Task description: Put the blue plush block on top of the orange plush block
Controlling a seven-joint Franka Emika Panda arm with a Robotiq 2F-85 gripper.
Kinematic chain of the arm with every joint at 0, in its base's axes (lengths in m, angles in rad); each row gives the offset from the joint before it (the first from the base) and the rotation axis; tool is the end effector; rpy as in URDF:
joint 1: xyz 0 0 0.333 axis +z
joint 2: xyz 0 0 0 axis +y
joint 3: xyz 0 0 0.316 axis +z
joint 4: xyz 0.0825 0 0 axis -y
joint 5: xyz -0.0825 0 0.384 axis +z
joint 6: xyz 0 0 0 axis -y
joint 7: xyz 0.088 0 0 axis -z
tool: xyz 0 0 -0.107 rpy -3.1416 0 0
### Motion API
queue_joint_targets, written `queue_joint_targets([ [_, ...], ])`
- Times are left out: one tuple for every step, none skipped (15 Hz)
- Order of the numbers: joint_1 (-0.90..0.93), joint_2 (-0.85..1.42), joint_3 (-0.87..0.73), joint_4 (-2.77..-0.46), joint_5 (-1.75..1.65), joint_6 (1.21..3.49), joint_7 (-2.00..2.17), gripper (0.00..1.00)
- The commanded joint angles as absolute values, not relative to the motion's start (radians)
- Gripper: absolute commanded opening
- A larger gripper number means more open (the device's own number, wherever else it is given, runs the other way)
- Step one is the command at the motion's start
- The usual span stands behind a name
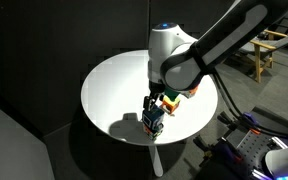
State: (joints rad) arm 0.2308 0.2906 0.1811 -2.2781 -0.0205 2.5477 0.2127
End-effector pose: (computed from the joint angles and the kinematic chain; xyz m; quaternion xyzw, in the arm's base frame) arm 0.4880 0.2151 0.2279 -0.9943 -0.1044 0.0138 0.0168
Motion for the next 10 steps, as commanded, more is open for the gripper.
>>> queue_joint_targets([
  [0.253,0.304,0.174,-2.236,-0.029,2.491,0.226,1.00],
  [0.260,0.305,0.170,-2.231,-0.038,2.482,0.237,1.00],
  [0.267,0.306,0.167,-2.226,-0.046,2.471,0.245,1.00],
  [0.273,0.307,0.164,-2.223,-0.054,2.464,0.254,1.00],
  [0.279,0.309,0.162,-2.218,-0.061,2.457,0.263,1.00],
  [0.284,0.311,0.158,-2.214,-0.069,2.451,0.273,1.00],
  [0.289,0.313,0.156,-2.210,-0.077,2.443,0.282,1.00],
  [0.293,0.316,0.154,-2.206,-0.084,2.437,0.289,1.00],
  [0.296,0.320,0.152,-2.202,-0.089,2.431,0.296,1.00],
  [0.299,0.328,0.151,-2.196,-0.092,2.428,0.299,1.00],
])
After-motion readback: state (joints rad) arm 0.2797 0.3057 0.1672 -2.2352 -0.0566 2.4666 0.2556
